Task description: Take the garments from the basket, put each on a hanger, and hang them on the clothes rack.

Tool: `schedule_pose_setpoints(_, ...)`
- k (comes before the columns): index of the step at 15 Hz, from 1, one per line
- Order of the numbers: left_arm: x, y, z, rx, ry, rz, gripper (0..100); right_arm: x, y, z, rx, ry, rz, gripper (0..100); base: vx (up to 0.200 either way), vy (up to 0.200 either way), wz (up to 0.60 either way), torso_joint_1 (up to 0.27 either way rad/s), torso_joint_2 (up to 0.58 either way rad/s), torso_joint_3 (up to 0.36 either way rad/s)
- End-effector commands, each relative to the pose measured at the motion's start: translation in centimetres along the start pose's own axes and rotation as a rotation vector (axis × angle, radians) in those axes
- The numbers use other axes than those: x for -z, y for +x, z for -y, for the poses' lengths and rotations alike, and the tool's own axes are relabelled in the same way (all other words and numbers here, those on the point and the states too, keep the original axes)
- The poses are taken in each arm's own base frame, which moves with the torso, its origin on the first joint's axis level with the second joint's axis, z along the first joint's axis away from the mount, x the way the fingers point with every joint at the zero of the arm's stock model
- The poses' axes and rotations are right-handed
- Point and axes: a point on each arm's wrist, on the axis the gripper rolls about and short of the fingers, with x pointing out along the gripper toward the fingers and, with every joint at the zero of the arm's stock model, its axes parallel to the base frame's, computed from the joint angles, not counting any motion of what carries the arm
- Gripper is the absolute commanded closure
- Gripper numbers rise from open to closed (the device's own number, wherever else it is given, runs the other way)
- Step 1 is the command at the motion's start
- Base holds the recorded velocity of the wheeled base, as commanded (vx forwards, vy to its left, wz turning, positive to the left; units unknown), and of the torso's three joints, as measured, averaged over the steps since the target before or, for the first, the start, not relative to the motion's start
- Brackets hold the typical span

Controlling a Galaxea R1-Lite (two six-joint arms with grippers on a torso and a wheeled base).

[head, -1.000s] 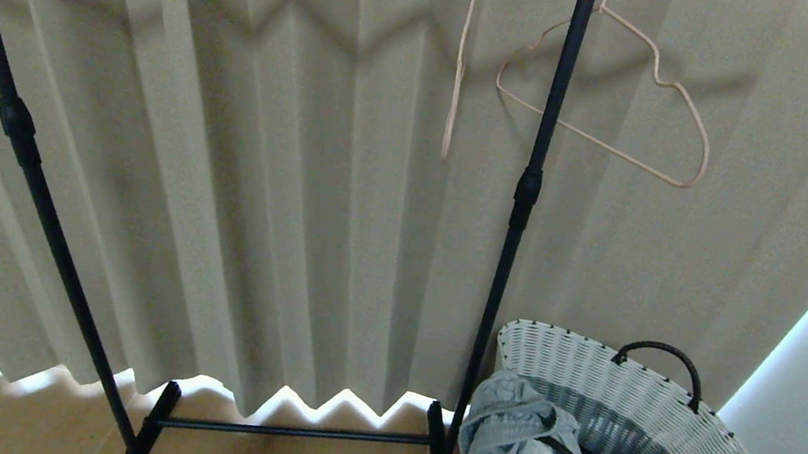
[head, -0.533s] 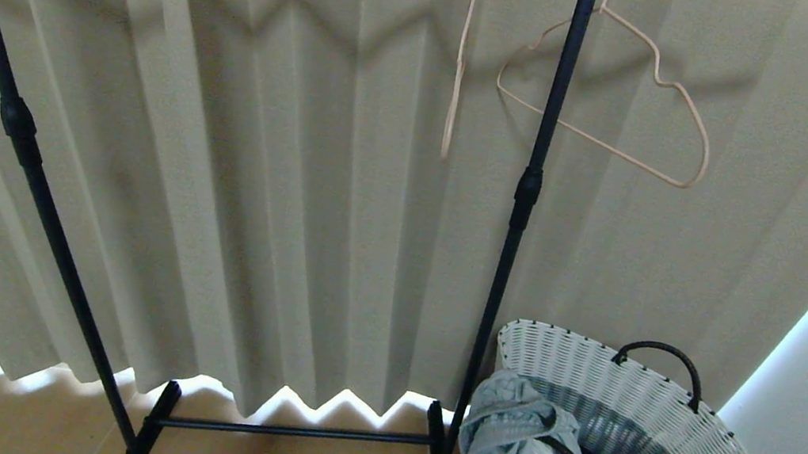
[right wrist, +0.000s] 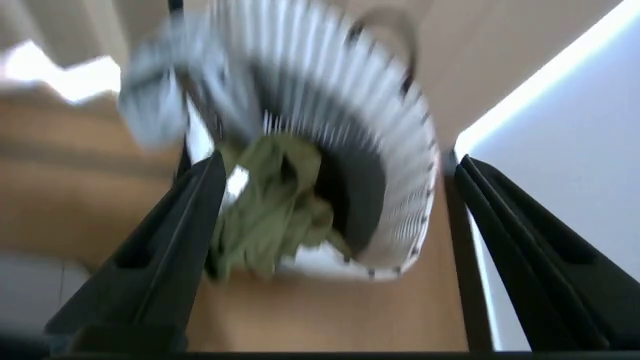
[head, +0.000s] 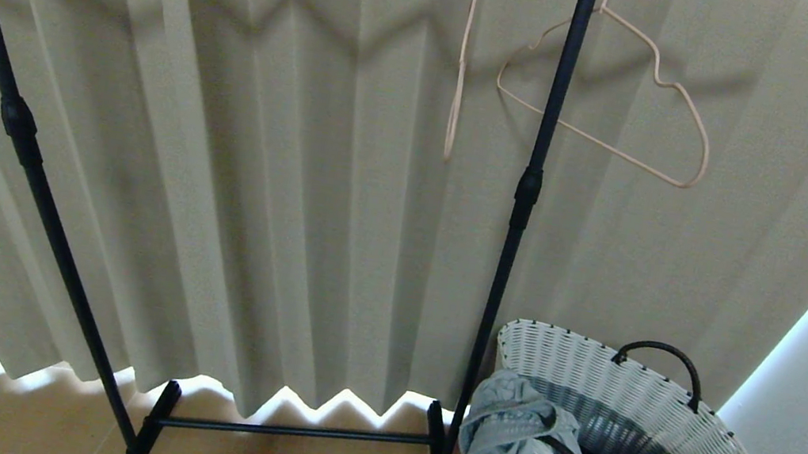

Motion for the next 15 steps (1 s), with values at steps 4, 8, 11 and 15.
schedule_pose_setpoints(4,0.0,0.0,0.0,-0.001,-0.001,0.002,0,-1.7,8.8,0.2,-0.126,-0.126,-0.409,0,0.000,0.000,0.00,0.000,0.00,0.000)
schedule_pose_setpoints(8,0.0,0.0,0.0,-0.001,-0.002,0.000,0,-0.3,12.2,-0.3,-0.194,-0.170,-0.586,0,0.000,0.000,0.00,0.000,0.00,0.000)
schedule_pose_setpoints(11,0.0,0.0,0.0,-0.003,-0.002,0.000,0,0.8,15.4,0.1,-0.196,-0.200,-0.639,0,0.000,0.000,0.00,0.000,0.00,0.000)
schedule_pose_setpoints(15,0.0,0.0,0.0,-0.001,-0.004,0.000,0,2.2,18.7,1.1,-0.160,-0.213,-0.635,0,0.000,0.000,0.00,0.000,0.00,0.000)
